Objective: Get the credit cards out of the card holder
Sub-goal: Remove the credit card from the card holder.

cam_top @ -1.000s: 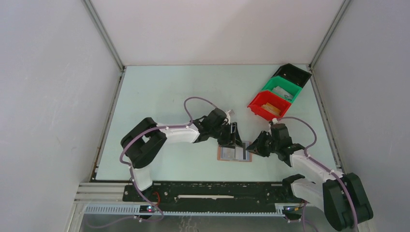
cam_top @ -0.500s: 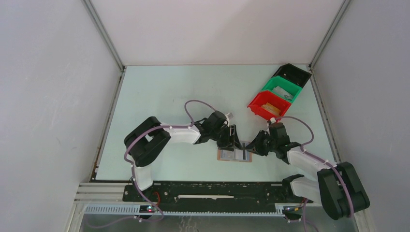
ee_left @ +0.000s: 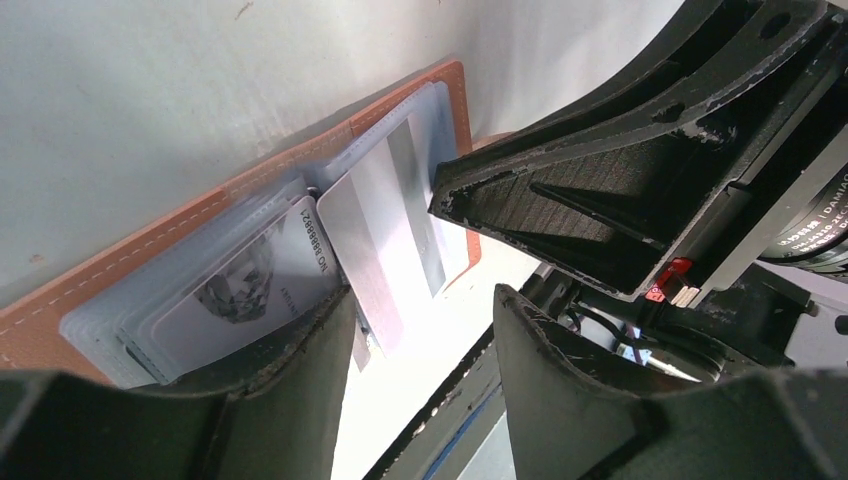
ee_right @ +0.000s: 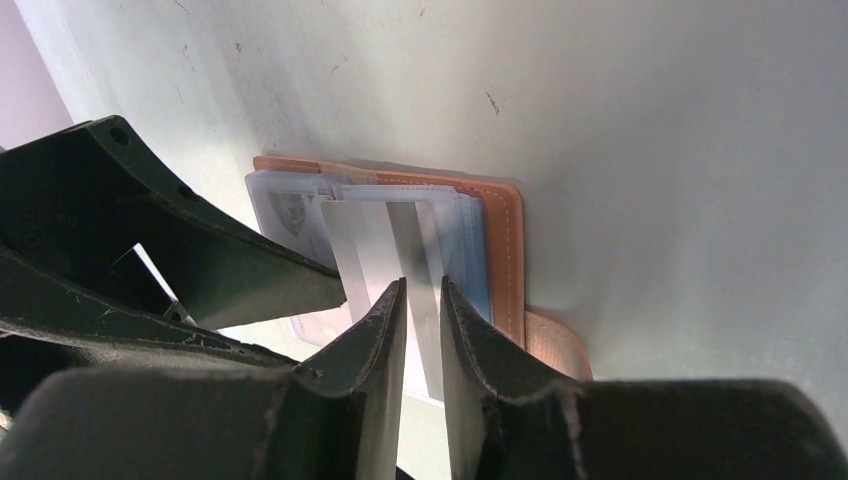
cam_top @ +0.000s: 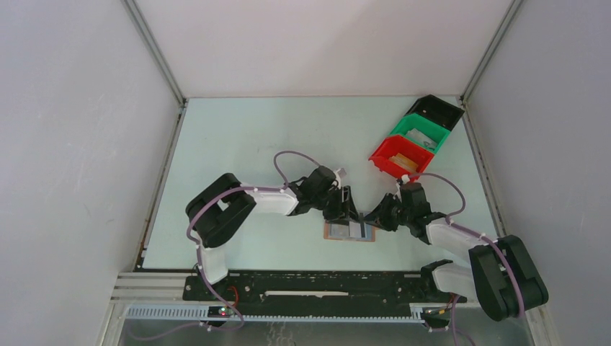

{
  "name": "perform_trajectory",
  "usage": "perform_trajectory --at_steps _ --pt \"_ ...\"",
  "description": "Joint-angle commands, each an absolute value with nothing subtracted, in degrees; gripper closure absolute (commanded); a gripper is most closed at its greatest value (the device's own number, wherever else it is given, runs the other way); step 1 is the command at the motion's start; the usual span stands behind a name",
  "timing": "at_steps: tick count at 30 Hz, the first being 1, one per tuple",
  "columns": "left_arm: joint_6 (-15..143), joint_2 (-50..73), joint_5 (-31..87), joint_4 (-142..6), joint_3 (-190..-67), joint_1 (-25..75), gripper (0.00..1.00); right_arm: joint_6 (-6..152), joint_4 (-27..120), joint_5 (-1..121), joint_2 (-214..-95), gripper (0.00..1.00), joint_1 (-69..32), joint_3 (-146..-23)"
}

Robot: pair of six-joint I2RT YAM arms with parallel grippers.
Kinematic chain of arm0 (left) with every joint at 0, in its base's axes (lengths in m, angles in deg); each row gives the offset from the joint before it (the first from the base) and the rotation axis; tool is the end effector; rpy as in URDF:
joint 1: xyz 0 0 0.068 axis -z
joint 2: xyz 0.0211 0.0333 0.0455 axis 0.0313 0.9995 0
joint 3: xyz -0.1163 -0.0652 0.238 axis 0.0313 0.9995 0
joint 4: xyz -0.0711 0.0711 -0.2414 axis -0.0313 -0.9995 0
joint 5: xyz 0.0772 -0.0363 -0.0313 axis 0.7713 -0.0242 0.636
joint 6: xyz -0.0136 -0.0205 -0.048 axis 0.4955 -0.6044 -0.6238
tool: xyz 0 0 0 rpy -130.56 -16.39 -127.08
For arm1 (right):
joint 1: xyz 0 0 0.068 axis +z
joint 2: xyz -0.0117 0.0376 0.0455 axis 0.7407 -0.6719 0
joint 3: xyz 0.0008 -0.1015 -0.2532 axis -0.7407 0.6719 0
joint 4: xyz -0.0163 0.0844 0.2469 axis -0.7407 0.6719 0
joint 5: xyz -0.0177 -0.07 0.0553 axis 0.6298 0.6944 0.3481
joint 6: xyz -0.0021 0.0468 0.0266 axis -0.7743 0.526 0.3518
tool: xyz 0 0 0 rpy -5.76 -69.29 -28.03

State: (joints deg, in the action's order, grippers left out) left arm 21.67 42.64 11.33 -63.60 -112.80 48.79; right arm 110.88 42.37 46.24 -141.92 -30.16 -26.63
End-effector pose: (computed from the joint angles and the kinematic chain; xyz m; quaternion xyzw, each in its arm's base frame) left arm 0.2273 -0.2998 0.1413 0.0573 0.9010 -0.4228 0.0779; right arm 0.1833 0.0721 0.1281 0.1489 0.9051 0.3355 0.2146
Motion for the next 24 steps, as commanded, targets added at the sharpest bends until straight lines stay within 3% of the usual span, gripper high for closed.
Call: perform_trajectory --at_steps 1,13,16,20,24 --pt "20.2 43.5 11.8 -60.4 -109.8 48.1 0.41 110.9 43.0 47.0 -142.9 0.73 -29.9 -24.8" --pt "12.8 44.6 9.5 -45.5 -105.2 47.5 0.49 111.2 43.7 47.2 -141.9 0.73 -29.9 -24.4" --pt "11.6 44.4 9.5 -43.3 -104.3 47.5 0.56 111.2 43.6 47.3 -142.0 0.73 -29.9 -24.5" --pt "10.7 44.2 9.0 -41.3 -103.3 47.5 0.72 111.2 43.6 47.3 -142.1 0.73 -29.9 -24.5" --pt "10.0 44.2 8.8 -39.5 -102.3 47.4 0.73 111.2 43.7 47.4 -142.1 0.73 -29.9 -24.4"
